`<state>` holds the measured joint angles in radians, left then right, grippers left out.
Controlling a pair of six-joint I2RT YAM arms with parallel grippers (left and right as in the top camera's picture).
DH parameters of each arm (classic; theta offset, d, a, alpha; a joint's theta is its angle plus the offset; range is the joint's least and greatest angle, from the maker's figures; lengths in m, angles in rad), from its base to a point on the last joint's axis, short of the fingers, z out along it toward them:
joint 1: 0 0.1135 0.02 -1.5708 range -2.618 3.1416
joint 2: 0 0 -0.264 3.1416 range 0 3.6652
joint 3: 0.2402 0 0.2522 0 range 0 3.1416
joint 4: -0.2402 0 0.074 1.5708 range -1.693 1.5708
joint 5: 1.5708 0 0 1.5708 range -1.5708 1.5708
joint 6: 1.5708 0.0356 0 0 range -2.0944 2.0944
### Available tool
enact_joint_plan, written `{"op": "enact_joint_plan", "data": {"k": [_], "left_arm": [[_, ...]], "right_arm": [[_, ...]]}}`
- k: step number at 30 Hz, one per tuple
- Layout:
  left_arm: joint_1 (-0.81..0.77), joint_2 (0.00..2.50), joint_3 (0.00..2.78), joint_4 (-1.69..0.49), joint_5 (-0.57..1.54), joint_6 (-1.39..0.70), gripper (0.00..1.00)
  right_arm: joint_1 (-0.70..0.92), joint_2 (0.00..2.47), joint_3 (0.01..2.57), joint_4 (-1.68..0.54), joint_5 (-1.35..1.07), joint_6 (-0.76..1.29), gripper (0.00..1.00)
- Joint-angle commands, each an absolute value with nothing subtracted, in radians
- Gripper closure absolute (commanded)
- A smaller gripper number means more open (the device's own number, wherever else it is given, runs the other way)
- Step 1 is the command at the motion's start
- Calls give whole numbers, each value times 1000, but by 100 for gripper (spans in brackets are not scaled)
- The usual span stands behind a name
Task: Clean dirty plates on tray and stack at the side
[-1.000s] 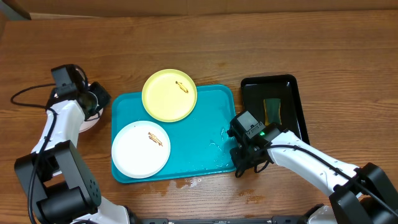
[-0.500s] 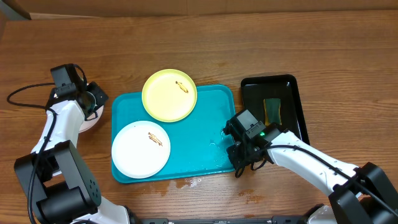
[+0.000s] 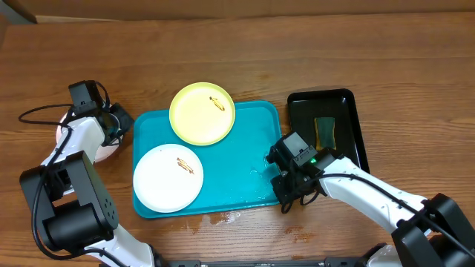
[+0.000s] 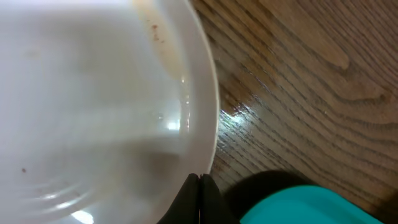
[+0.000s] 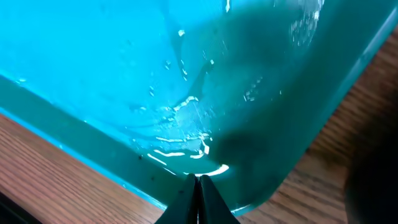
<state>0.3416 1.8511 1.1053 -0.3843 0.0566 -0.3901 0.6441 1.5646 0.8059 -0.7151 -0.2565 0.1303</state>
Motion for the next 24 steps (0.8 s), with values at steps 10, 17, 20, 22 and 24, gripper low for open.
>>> {"op": "enact_joint_plan", "data": {"k": [10,17,20,22,24], "left_arm": [[324,1877,1100,-321,125,-381,96],[324,1876,1121,-318,181,-373,96],[320,1876,1121,-340,168,-366,96],[319,1877,1121,-344,161,-363,96],[315,1877,1118,-343,152,-363,96]], "right_arm": [[651,1568,757,-708,-263,157,96],[651,1568,757,-715,-263,181,96],[651,1568,757,-715,-264,209,96],[651,1568,757,-715,-263,210,96],[651,1568,757,-717,-263,210,96]]}}
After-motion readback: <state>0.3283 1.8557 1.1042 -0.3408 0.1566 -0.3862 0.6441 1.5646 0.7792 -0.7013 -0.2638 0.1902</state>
